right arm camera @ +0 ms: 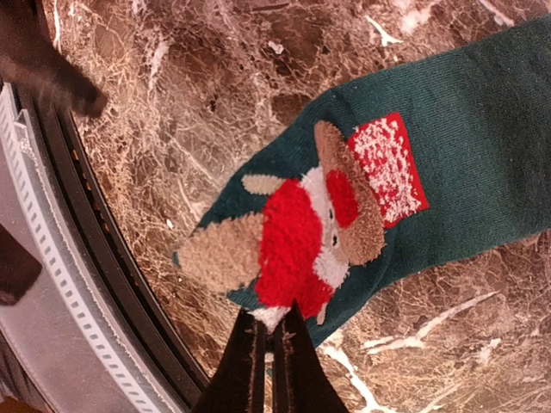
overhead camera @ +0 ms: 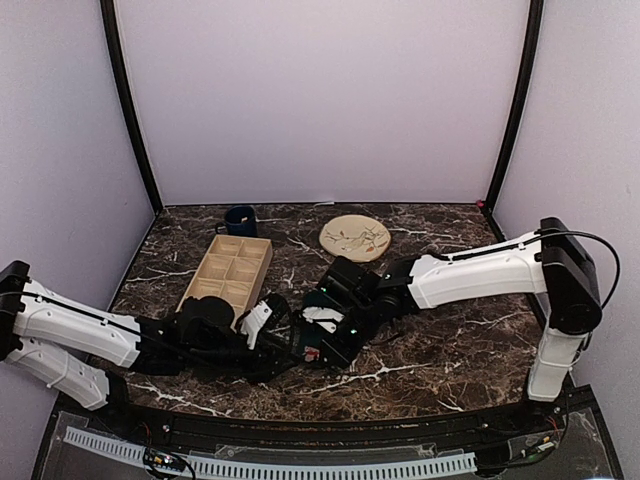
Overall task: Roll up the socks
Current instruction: Pick up the sock from the center of the board.
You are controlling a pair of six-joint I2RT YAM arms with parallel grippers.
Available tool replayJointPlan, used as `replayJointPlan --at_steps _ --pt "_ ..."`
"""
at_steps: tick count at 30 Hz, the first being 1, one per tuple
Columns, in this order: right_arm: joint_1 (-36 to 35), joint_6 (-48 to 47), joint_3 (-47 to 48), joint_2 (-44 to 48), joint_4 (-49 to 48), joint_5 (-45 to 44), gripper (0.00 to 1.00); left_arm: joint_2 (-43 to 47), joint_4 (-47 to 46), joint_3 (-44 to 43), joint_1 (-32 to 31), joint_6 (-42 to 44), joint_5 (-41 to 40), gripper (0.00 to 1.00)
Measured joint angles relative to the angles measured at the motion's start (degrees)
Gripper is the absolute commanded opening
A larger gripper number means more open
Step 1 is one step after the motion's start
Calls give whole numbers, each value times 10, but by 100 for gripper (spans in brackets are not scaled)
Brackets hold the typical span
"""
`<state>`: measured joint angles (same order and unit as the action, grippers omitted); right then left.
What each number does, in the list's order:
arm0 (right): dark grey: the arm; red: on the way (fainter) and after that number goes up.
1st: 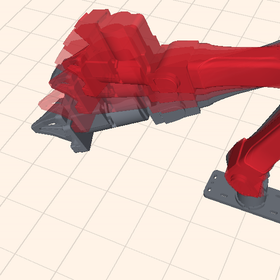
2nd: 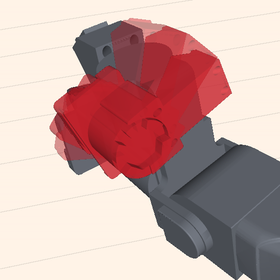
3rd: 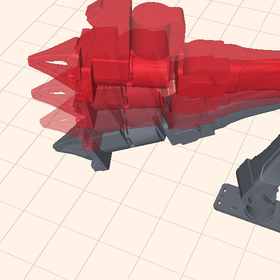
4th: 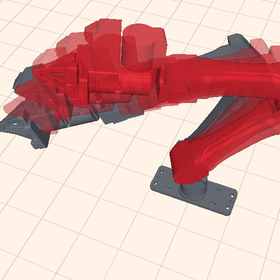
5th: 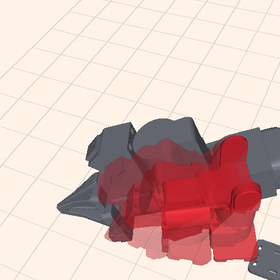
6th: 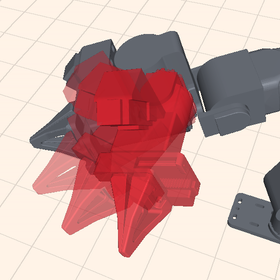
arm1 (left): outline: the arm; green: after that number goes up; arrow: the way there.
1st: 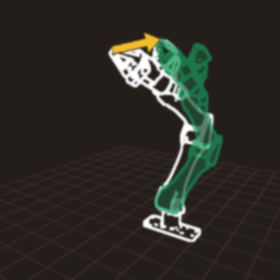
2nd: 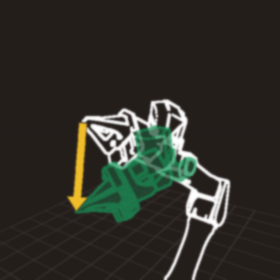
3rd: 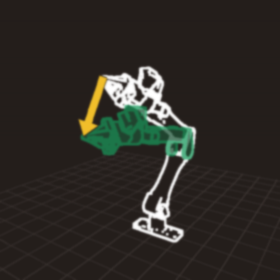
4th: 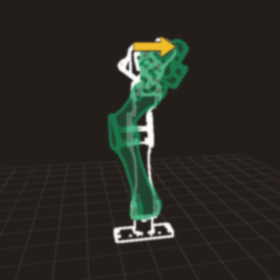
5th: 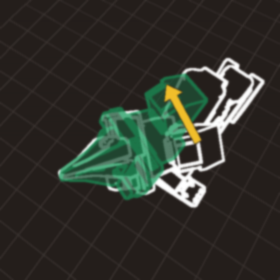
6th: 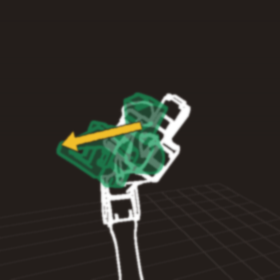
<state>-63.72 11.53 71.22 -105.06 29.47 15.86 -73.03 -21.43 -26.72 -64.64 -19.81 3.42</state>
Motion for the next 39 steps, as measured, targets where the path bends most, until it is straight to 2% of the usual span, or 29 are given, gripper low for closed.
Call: replayJointPlan --at_steps 11,20,27,39 --pt "12 -9 34 -16 35 41 0 -10 0 7 -62 86 -62 42" --pt "13 -16 42 -24 50 54 0 -101 16 -44 -136 169 -207 42" --pt "13 -20 43 -24 56 56 0 -120 7 -51 -153 217 -298 42" --pt "16 -29 62 -37 73 66 0 -127 -24 -51 -155 289 -313 40"
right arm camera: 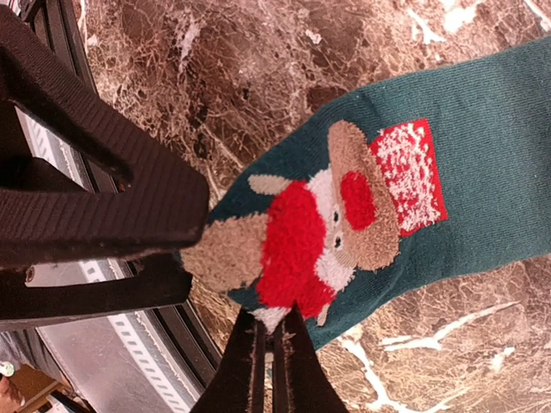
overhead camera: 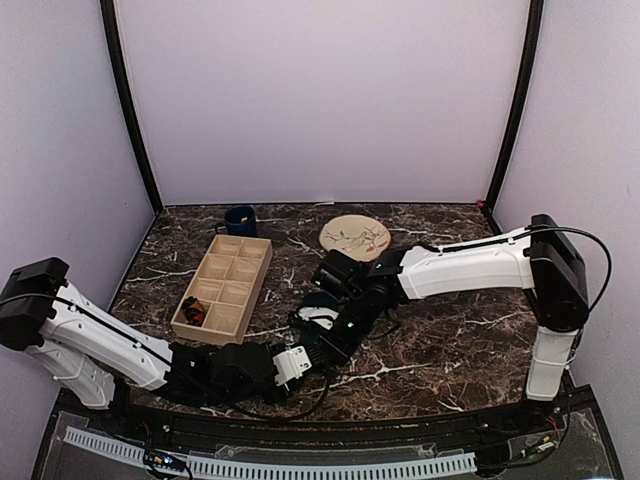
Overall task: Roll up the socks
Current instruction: Pick up the sock from the center of the board.
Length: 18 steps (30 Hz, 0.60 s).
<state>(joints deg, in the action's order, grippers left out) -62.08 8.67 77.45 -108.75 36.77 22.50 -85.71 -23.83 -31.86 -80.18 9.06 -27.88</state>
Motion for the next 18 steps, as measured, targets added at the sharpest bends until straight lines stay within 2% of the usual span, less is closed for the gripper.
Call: replayJointPlan --at_steps 18 --pt "0 -10 14 -3 24 7 0 -21 -12 0 -1 39 9 32"
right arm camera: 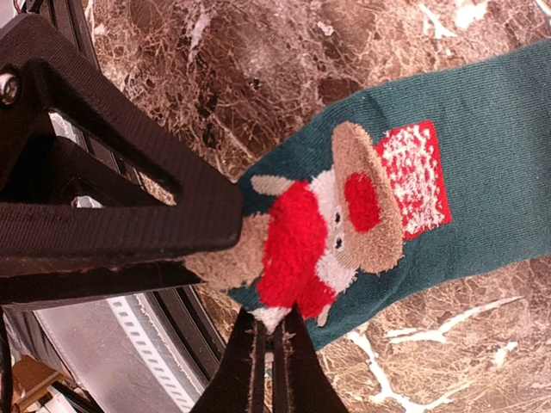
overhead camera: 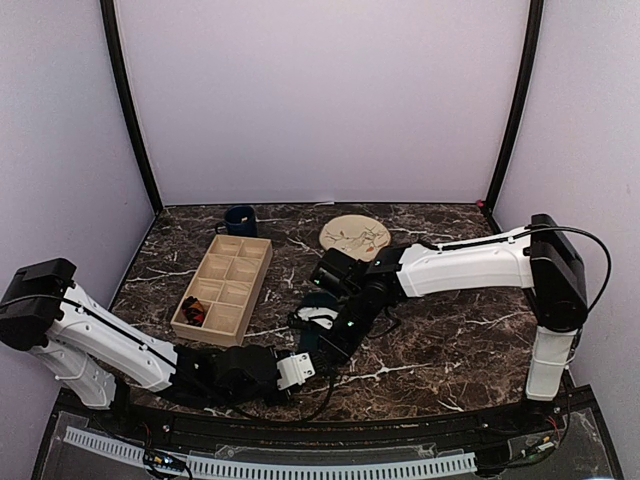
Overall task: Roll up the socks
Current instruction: Pick up the sock from the center of the board, then roll the sock at the center of the board.
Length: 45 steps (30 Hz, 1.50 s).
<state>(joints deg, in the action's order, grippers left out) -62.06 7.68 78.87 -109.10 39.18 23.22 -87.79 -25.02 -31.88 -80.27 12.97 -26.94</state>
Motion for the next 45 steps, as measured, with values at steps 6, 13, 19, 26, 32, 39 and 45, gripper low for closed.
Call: replayJointPlan --at_steps 6,13,19,26,32,39,45 --pt "0 -2 0 0 4 6 0 -7 -3 -1 0 6 0 27" --pt "0 -2 1 -2 7 13 0 -15 -6 -8 0 13 2 19" --pt "2 -2 1 -4 8 17 0 -17 -6 -10 0 18 5 0" --pt "2 -2 1 -4 10 18 12 -17 -6 -10 0 15 12 0" --pt "3 -4 1 -4 7 16 33 -16 -1 -10 0 -2 21 0" --pt "3 -1 -18 8 -7 8 40 -2 20 -10 8 -41 37 0" --pt "9 7 -61 47 -32 -3 44 10 50 -10 24 -77 65 0"
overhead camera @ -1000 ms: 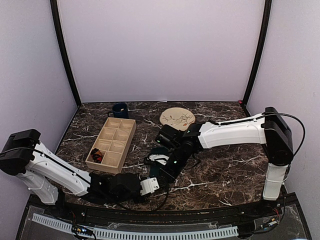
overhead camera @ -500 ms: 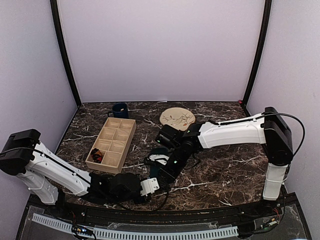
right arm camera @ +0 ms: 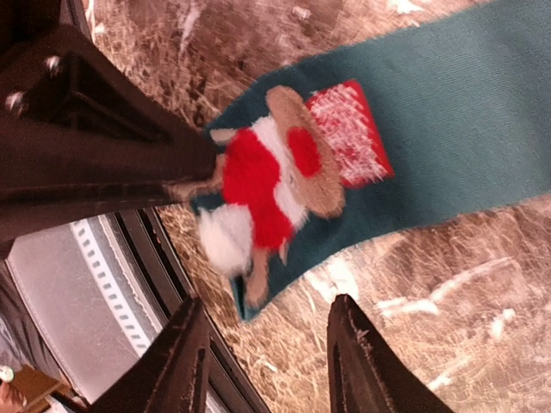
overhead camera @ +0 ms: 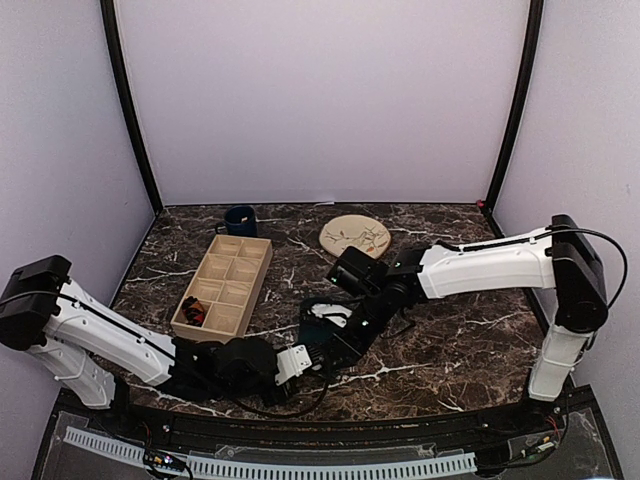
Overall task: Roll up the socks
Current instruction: Roll the sock at the center of the board.
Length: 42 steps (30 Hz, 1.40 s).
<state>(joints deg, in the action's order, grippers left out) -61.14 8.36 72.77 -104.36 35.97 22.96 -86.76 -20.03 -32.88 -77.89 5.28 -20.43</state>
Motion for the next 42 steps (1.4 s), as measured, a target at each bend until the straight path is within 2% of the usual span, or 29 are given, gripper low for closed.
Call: replayJointPlan --at_steps 9,17,23,42 --pt "23 23 -61 70 -68 -38 47 3 61 -27 17 -36 53 0" --pt "24 40 -130 104 -127 -99 47 13 134 -65 57 -74 123 0" --pt "21 46 -183 168 -176 -150 46 12 188 -91 85 -105 176 0" --pt "-82 23 -256 228 -249 -347 45 -27 291 -138 164 -184 336 0"
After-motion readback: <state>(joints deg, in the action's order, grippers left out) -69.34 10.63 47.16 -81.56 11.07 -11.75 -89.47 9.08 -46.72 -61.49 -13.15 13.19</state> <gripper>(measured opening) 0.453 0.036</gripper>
